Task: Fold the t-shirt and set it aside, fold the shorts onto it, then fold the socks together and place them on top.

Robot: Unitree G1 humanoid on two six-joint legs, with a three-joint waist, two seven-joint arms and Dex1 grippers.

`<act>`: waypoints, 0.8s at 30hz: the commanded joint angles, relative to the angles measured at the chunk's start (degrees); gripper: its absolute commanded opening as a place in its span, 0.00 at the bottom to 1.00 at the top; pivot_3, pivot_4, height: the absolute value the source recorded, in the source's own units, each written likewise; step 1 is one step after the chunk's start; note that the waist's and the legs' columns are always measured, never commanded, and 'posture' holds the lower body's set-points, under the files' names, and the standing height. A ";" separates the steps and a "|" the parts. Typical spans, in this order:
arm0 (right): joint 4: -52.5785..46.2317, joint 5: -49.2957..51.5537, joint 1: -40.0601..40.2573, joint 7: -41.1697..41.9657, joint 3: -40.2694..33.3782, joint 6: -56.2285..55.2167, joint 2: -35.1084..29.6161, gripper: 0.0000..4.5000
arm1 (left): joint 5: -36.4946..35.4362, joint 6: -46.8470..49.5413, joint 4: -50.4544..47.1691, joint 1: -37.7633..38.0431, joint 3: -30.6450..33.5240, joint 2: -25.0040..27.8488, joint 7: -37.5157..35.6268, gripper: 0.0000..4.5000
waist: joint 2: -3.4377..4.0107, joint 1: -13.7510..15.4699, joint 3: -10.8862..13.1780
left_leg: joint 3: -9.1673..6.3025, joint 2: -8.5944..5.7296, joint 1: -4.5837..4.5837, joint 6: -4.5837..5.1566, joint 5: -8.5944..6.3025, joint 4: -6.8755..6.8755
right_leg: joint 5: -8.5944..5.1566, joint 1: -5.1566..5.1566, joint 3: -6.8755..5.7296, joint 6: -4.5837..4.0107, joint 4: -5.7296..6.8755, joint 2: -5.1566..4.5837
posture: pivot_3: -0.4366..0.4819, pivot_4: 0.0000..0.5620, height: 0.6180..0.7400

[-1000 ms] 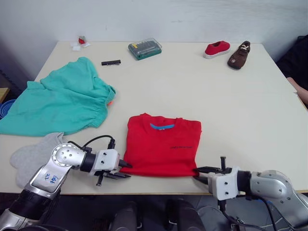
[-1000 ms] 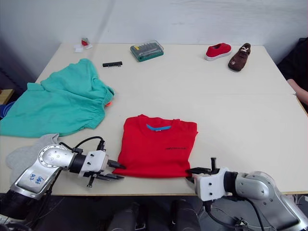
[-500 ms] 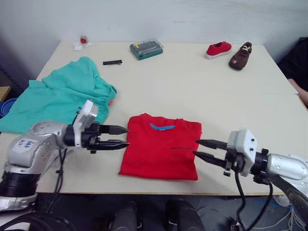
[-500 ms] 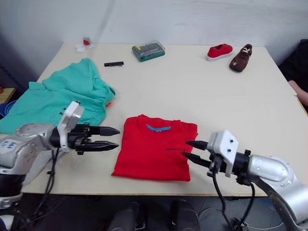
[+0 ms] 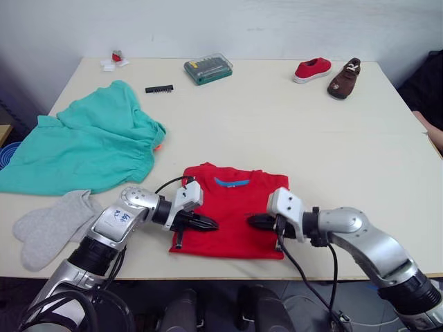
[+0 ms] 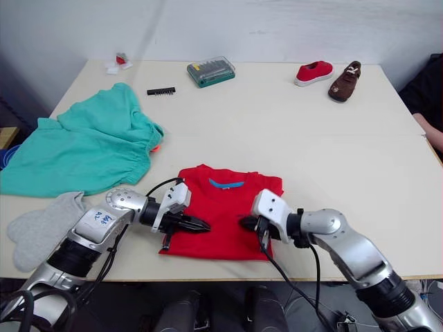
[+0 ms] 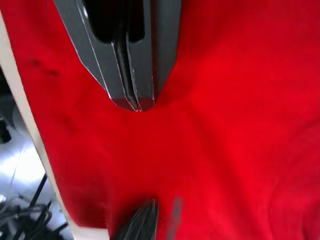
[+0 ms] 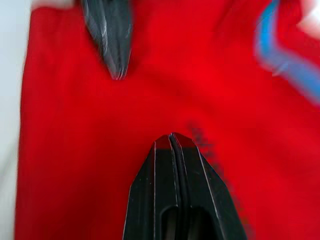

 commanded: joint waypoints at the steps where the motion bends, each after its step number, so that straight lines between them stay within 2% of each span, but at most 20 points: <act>1: 2.96 -3.55 -0.01 -1.57 -2.41 -2.00 0.32 0.00 | 2.10 -1.62 2.49 -0.51 0.42 -0.12 -0.10 0.01 | -0.05 0.01 -0.03 | 0.00 0.02 0.02 0.00 0.00 0.02 | 0.00 0.04 -0.01 0.00 0.00 0.00 | 0.48 0.27 1.00; 4: 8.35 -6.17 -0.13 -5.30 -6.24 -3.66 0.75 0.00 | 3.41 -3.77 3.87 0.12 0.39 0.12 -0.07 0.01 | -0.05 0.00 -0.03 | -0.01 0.01 0.10 0.00 0.01 0.03 | 0.01 0.12 0.00 0.01 0.03 -0.02 | 0.48 0.27 1.00; 9: 19.04 -5.59 -4.88 -10.33 -15.31 -4.40 2.10 0.00 | 3.50 -5.82 4.40 1.42 1.41 -0.10 0.75 0.01 | -0.04 -0.04 -0.04 | -0.01 0.01 0.17 0.01 0.03 0.03 | 0.09 0.17 0.02 0.02 0.07 -0.05 | 0.48 0.27 1.00; 14: 11.91 6.71 -7.90 -5.46 -23.23 2.61 4.66 0.00 | 0.27 -4.85 -0.86 4.16 5.02 -1.27 2.16 0.01 | 0.02 -0.39 -0.05 | -0.02 0.06 0.15 -0.09 0.09 -0.05 | 0.05 0.08 0.00 -0.05 0.13 -0.03 | 0.48 0.27 1.00; 20: -3.39 12.26 -4.23 -0.12 -19.46 7.69 3.38 0.00 | -8.57 7.66 -6.15 1.13 10.77 -3.23 3.73 0.01 | 0.06 0.00 -0.02 | -0.08 0.06 0.07 -0.08 0.10 -0.06 | 0.05 0.05 -0.04 -0.05 0.08 -0.01 | 0.48 0.27 1.00; 24: -6.93 4.85 1.10 1.99 -10.77 4.07 0.71 0.00 | -7.79 10.21 -4.39 -1.73 9.77 -3.81 4.31 0.01 | 0.06 0.25 -0.02 | -0.23 0.00 0.01 -0.01 0.06 -0.06 | 0.05 0.10 -0.10 -0.03 -0.03 -0.03 | 0.48 0.27 1.00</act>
